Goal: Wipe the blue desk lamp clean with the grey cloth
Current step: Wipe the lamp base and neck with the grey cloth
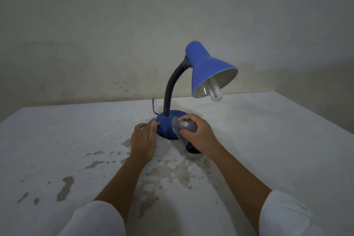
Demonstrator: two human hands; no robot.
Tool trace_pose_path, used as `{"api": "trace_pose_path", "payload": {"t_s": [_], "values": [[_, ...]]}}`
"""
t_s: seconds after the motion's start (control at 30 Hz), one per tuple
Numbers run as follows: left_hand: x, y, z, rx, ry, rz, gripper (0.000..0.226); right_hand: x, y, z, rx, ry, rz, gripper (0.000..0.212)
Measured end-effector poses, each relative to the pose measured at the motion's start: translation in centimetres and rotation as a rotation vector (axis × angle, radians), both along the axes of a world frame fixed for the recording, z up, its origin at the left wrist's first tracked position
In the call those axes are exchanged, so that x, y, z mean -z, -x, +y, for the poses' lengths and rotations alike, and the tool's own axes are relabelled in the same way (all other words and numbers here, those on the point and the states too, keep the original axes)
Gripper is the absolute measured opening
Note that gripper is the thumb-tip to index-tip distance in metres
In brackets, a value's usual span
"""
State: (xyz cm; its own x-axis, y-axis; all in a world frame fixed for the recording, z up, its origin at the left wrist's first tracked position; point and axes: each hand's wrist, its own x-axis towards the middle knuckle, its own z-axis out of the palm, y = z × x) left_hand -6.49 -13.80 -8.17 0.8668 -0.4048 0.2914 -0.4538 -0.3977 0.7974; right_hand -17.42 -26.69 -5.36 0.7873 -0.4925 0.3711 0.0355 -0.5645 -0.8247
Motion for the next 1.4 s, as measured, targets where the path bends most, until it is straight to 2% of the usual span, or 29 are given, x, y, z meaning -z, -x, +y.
{"api": "trace_pose_path", "payload": {"t_s": [0.07, 0.13, 0.27, 0.4, 0.5, 0.57, 0.73, 0.87, 0.97, 1.03, 1.17, 1.3, 1.4], "values": [[-0.4, 0.3, 0.4, 0.038, -0.002, -0.107, 0.054, -0.8, 0.5, 0.0, 0.006, -0.117, 0.007, 0.021], [-0.7, 0.8, 0.7, 0.077, 0.051, -0.172, 0.05, -1.5, 0.9, 0.2, -0.003, -0.265, 0.012, 0.02], [-2.8, 3.3, 1.3, 0.191, 0.126, -0.021, 0.025, -2.5, 1.1, 1.4, -0.103, -0.611, -0.002, 0.009], [-3.6, 4.3, 1.7, 0.281, 0.158, 0.124, 0.022, -3.1, 1.6, 2.8, -0.122, -0.718, -0.017, 0.011], [-4.0, 4.6, 2.2, 0.244, 0.124, 0.151, 0.021, -3.5, 2.4, 3.4, -0.13, -0.674, -0.036, 0.017], [-4.4, 4.8, 2.6, 0.219, 0.096, 0.145, 0.022, -3.8, 3.2, 3.5, -0.105, -0.576, -0.01, 0.021], [-5.3, 4.9, 3.6, 0.152, 0.043, 0.122, 0.021, -3.6, 4.6, 2.9, -0.022, -0.205, 0.147, 0.03], [-5.8, 4.8, 4.2, 0.164, -0.042, 0.075, 0.02, -3.5, 5.2, 2.5, -0.029, -0.018, 0.277, 0.043], [-6.0, 4.8, 4.3, 0.175, -0.059, -0.019, 0.016, -3.6, 5.6, 2.3, -0.082, 0.029, 0.37, 0.049], [-6.2, 4.9, 4.4, 0.184, -0.062, -0.079, 0.015, -4.0, 5.6, 2.6, -0.125, -0.034, 0.416, 0.046], [-6.7, 4.9, 4.5, 0.202, -0.057, -0.133, 0.014, -5.1, 5.4, 2.8, -0.109, -0.139, 0.453, 0.016], [-7.1, 4.4, 4.8, 0.21, -0.058, -0.209, 0.011, -4.4, 5.6, 1.7, -0.056, -0.005, 0.36, 0.01], [-7.3, 4.0, 4.9, 0.186, -0.038, -0.191, 0.013, -4.0, 5.2, 1.2, 0.041, 0.049, 0.32, 0.014]]}}
